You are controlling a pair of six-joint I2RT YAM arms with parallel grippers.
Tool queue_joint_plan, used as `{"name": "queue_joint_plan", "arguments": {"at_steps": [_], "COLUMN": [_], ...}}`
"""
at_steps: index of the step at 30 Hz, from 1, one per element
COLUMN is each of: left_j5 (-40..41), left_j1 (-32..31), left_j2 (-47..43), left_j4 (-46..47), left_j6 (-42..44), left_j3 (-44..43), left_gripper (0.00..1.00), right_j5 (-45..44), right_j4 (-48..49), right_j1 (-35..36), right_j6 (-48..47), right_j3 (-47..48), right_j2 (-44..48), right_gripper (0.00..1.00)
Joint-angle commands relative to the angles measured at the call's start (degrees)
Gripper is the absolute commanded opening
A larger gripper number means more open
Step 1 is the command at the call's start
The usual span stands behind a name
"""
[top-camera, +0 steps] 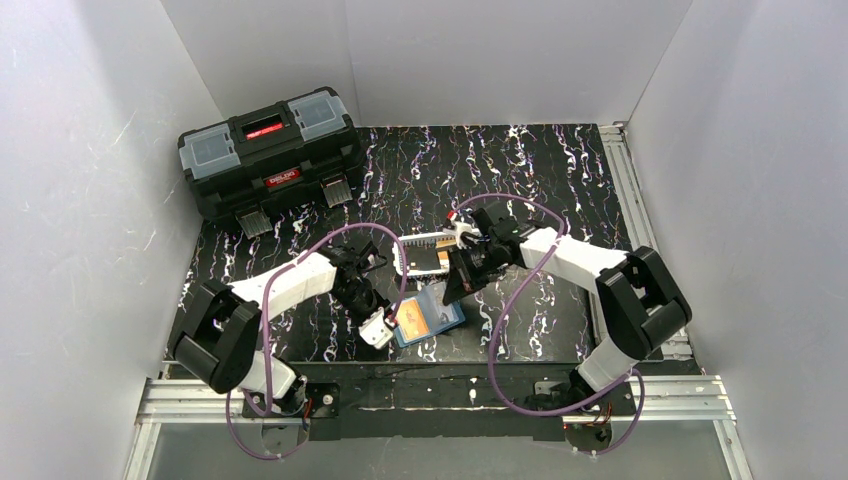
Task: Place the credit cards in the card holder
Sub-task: Insert the credit card into the card holder.
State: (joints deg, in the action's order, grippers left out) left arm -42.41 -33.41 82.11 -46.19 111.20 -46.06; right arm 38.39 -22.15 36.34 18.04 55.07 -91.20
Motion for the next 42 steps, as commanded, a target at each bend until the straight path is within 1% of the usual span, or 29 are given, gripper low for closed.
{"name": "queue_joint_plan", "arguments": {"at_steps": [1,7,11,15,16,17,18,20,23,25,26,28,30,33,37,42], "left_j5": [-0.45,1.27,3.65,6.62,6.42,4.86,3.61,2.11,-1.34,-4.54,-4.60,-4.10,-3.72,-3.66,-3.61,-2.76], "left_j1": [-0.25,-0.19,-0.24,0.46,1.17,2.31,2.95,3.17,3.17,2.37,1.60,0.22,0.22,0.19,0.02,-0.24], "left_j2": [-2.48,-3.19,-3.68,-4.55,-4.83,-5.12,-5.07,-3.75,-0.82,0.76,1.49,3.16,3.01,2.92,3.15,4.30], "left_j4": [0.88,2.94,2.67,3.26,3.84,4.89,5.03,6.98,5.49,5.15,5.73,10.55,13.43,16.06,16.11,15.06], "left_j6": [1.28,1.13,1.70,1.66,1.49,0.19,0.34,-0.01,-2.14,-0.81,0.26,2.93,4.69,7.34,10.15,12.74], "left_j3": [0.88,1.42,1.38,0.34,-0.33,-1.24,-1.83,-3.50,-9.96,-11.03,-10.28,-5.60,-2.57,0.96,3.04,3.56], "left_gripper": [0.21,0.18,0.19,0.16,0.17,0.26,0.30,0.31,0.31,0.30,0.29,0.21,0.16,0.11,0.10,0.11], "right_j5": [2.52,3.23,0.60,-0.53,-0.63,-0.73,-0.77,-0.78,-0.71,-0.32,-0.30,-0.41,0.13,0.90,1.84,1.78], "right_j4": [1.17,-0.49,-2.05,-2.07,-2.12,-2.42,-2.43,-2.60,-2.60,-2.57,-2.37,-1.92,-1.25,-0.77,0.71,2.43], "right_j1": [1.26,3.32,4.65,5.14,5.22,5.37,5.41,5.50,5.63,5.76,5.76,5.61,5.38,5.07,3.82,1.82], "right_j6": [-1.27,-3.02,-4.17,-4.19,-4.27,-4.43,-4.55,-4.74,-4.93,-5.03,-4.96,-4.77,-4.64,-4.46,-3.48,-2.00], "right_j3": [4.03,7.60,9.23,9.71,9.64,9.90,10.05,10.47,10.48,10.76,10.72,10.13,9.54,9.14,7.63,5.79], "right_j2": [-2.24,-6.29,-9.05,-10.94,-11.10,-11.40,-11.50,-12.12,-12.40,-12.68,-12.50,-11.07,-10.31,-10.05,-8.84,-6.61], "right_gripper": [0.01,0.01,0.01,0.01,0.01,0.01,0.01,0.01,0.01,0.01,0.01,0.01,0.01,0.01,0.01,0.01]}}
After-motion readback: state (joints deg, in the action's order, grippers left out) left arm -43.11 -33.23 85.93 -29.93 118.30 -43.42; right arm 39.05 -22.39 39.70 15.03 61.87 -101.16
